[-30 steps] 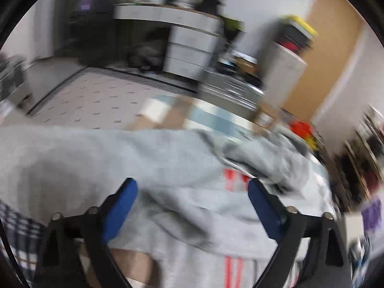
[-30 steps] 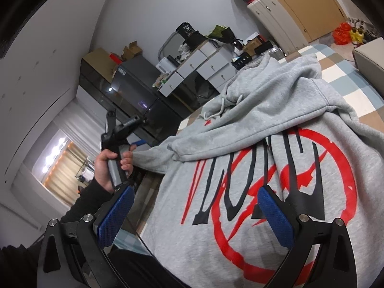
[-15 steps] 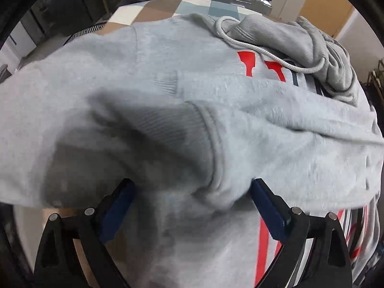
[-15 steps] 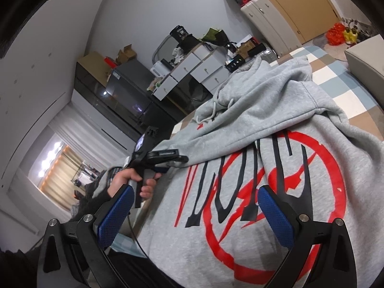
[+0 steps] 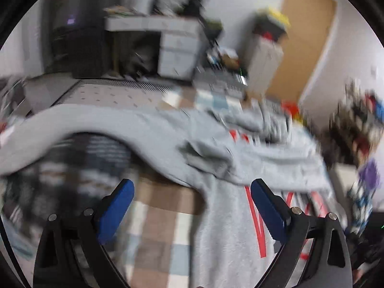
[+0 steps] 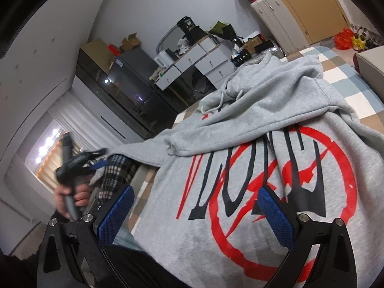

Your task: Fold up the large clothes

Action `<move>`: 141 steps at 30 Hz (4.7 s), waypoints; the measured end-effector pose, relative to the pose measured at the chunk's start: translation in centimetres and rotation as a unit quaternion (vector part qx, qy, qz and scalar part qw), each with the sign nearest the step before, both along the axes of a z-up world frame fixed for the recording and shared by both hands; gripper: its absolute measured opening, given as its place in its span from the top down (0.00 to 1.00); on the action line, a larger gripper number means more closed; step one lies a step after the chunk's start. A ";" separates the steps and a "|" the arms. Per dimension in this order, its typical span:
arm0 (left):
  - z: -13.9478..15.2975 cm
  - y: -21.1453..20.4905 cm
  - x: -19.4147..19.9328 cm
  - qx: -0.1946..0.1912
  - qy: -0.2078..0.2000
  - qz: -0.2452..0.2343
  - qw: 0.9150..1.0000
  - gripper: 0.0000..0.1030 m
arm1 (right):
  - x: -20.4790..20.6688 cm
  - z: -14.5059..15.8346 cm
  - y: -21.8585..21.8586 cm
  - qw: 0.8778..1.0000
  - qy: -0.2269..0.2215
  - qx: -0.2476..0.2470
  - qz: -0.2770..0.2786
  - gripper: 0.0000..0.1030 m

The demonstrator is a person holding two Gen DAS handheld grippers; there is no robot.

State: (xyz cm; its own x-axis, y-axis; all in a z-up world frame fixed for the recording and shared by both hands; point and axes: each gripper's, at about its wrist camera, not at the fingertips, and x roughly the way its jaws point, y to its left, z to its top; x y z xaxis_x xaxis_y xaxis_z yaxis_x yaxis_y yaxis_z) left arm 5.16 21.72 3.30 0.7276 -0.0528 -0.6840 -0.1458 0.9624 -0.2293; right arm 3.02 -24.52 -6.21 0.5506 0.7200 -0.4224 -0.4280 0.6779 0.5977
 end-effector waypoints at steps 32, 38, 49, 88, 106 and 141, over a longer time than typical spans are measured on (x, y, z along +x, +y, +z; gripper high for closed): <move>-2.7 23.5 -5.1 -0.256 -0.086 0.287 0.919 0.93 | 0.6 -1.8 4.3 0.998 0.019 -0.051 0.006 0.00; 1.3 22.0 -4.7 -0.193 -0.128 0.260 0.937 0.98 | 0.2 -1.3 4.7 0.999 0.007 -0.049 0.016 0.00; 8.1 20.4 -2.9 -0.164 -0.180 0.168 0.955 0.98 | 0.0 6.6 15.9 0.982 -0.088 -0.096 0.134 0.00; 14.9 -12.7 8.9 -0.126 -0.133 -0.203 0.962 0.98 | 12.1 9.6 19.7 0.996 -0.057 0.054 0.040 0.92; -3.1 -36.9 16.3 -0.067 0.116 -0.287 0.948 0.98 | 7.1 -4.7 -7.2 0.982 0.140 0.095 -0.089 0.13; -12.0 -10.5 16.3 -0.039 0.154 -0.194 0.968 0.21 | 25.8 -3.7 5.4 0.891 0.106 -0.434 -0.078 0.05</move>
State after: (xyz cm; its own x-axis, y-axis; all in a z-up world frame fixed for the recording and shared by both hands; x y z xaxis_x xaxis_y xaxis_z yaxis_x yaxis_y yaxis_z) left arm 21.50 11.22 -8.66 0.4051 -0.3416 -0.8481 0.1501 0.9398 -0.3069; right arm 28.79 -19.09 -9.91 0.4578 -0.0074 -0.8890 -0.2281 0.9655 -0.1254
